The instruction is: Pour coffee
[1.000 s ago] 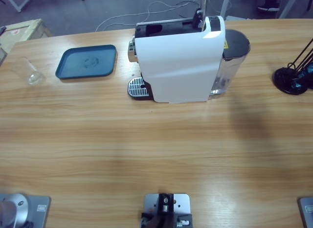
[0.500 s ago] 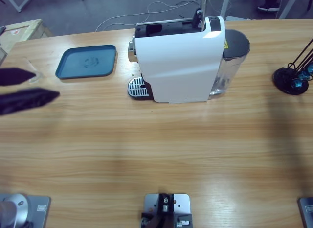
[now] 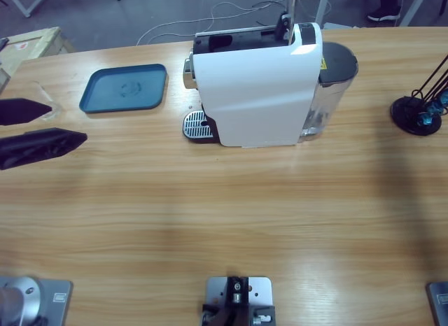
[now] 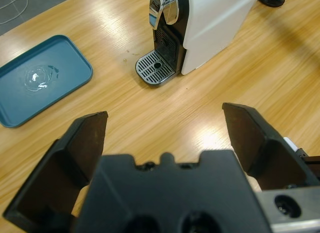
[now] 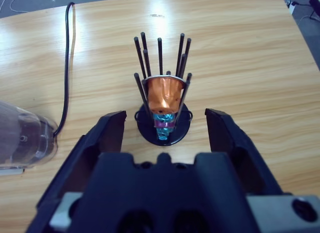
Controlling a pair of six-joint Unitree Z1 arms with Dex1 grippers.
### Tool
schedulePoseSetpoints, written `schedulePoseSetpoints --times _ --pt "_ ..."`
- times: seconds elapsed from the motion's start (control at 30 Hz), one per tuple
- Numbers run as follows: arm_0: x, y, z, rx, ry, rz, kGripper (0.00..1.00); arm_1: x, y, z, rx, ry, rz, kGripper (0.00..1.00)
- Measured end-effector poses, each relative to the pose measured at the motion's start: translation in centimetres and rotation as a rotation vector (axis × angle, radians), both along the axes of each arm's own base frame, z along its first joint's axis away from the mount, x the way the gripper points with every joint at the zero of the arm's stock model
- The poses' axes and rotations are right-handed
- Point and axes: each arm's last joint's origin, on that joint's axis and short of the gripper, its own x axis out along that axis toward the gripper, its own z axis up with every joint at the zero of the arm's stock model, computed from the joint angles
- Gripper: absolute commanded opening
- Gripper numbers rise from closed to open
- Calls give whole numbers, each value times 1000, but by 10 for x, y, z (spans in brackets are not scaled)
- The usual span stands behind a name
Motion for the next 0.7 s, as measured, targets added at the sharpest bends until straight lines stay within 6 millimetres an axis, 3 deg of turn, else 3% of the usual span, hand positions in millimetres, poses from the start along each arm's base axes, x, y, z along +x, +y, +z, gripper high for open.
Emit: schedulePoseSetpoints --times 0.17,0.7 --pt "0 0 0 -1 1 0 1000 6 1 -3 7 11 5 306" --pt "-2 -2 0 -18 14 -24 1000 10 -2 -3 23 10 -12 301"
